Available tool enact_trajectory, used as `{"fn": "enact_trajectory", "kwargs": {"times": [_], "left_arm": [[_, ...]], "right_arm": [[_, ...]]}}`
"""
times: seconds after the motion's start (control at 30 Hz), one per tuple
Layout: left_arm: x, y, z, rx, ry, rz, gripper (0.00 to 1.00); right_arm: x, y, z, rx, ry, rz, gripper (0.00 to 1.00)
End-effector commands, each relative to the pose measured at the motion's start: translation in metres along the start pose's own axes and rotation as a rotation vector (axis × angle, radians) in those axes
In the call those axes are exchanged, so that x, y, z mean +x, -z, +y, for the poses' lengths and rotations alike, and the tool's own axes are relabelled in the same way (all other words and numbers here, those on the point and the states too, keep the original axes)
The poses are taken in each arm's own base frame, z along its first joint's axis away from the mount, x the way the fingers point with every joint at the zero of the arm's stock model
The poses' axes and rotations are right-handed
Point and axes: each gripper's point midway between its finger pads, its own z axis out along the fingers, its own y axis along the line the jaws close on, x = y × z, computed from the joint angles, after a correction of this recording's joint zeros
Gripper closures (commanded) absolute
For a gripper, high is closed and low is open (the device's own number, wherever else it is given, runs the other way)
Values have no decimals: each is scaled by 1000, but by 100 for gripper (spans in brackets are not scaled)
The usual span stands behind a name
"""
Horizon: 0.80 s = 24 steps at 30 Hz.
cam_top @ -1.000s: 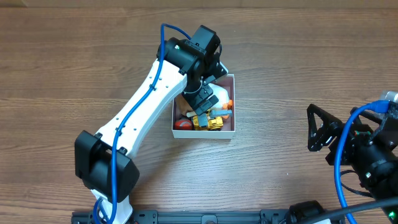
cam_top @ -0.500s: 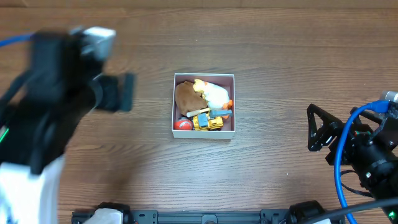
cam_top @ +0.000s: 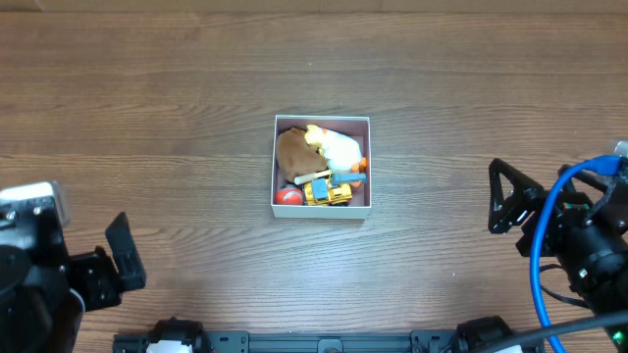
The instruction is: Pack container
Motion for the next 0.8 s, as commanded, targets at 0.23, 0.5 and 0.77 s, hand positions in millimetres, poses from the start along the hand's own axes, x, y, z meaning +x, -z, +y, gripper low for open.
{"fn": "enact_trajectory", "kwargs": {"times": [0.23,0.5,0.77], "left_arm": [[-2,-1,4,-25,21,-1,0],[-2,-1,4,-25,21,-1,0],[-2,-1,4,-25,21,-1,0]], "right_arm": [[14,2,-8,39,1,54,0],[14,2,-8,39,1,55,0],[16,3,-9,42,2,63,0]]}}
